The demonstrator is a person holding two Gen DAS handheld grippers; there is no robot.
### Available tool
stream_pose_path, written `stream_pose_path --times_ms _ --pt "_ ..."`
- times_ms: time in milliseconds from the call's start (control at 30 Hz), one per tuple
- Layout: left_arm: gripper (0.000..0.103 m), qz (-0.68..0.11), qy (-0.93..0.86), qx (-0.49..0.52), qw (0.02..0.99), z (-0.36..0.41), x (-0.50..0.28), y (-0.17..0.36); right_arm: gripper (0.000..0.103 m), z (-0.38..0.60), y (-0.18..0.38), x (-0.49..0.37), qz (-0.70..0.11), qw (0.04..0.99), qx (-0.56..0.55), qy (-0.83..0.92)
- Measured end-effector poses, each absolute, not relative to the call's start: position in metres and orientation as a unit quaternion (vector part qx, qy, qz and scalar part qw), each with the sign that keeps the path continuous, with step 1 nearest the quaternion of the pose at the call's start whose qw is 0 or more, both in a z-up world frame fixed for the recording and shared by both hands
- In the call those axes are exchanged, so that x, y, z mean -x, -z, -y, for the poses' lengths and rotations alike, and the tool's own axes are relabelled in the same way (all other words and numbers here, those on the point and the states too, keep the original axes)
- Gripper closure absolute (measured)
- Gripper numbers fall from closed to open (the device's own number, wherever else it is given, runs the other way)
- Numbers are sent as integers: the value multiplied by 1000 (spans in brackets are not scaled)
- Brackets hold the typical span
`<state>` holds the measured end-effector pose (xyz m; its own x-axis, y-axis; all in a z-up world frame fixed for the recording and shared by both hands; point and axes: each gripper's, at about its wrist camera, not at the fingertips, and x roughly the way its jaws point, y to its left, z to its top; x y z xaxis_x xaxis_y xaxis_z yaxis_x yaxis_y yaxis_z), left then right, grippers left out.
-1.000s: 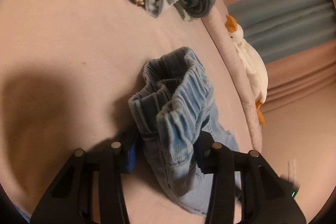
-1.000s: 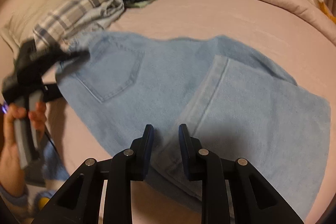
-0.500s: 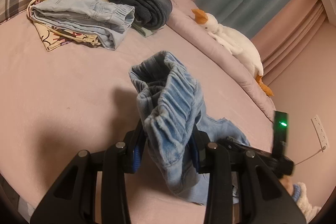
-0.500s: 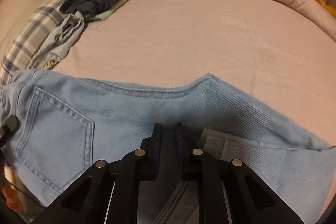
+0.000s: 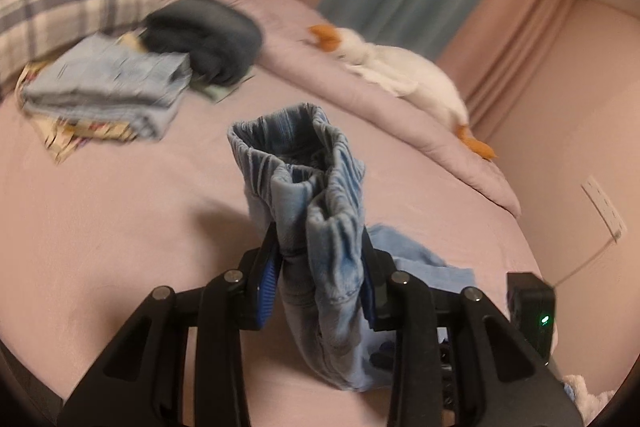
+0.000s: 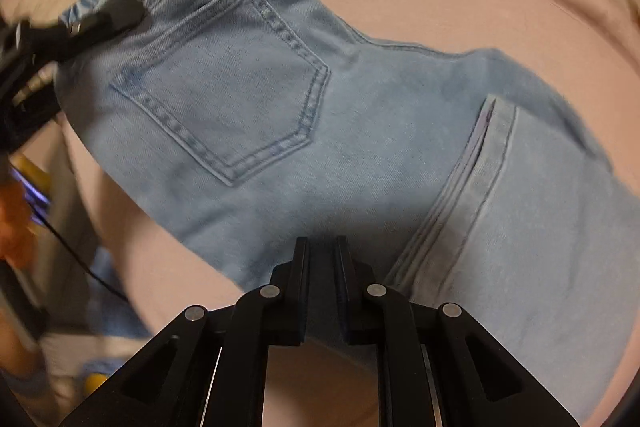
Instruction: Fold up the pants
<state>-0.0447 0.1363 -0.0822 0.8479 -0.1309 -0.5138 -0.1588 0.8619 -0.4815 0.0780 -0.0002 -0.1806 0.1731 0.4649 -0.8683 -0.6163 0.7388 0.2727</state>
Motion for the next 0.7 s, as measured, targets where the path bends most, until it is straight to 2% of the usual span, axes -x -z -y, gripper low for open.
stream_pose_path --times_ms 133,300,433,533,567,600,667,700 --pt "72 -272 26 234 933 -106 33 68 88 36 159 -78 -494 794 15 -355" --pt "72 -280 73 172 942 -50 16 58 67 107 166 -101 -491 798 -141 -321" --pt "73 -301 110 120 939 -4 6 67 65 151 193 -106 -492 781 -248 -294" --pt "69 -327 137 79 932 28 -1 82 64 184 214 -106 -465 724 -391 -326" --pt "64 -341 147 62 926 39 -5 91 58 179 219 -103 -453 707 -430 -332" --pt "59 -349 153 55 923 46 -7 97 46 184 224 -104 -443 690 -463 -336" --pt "57 -369 166 40 914 57 -11 112 38 193 235 -106 -427 652 -523 -345" --pt "55 -374 166 36 912 58 -11 117 38 194 240 -107 -424 634 -543 -351"
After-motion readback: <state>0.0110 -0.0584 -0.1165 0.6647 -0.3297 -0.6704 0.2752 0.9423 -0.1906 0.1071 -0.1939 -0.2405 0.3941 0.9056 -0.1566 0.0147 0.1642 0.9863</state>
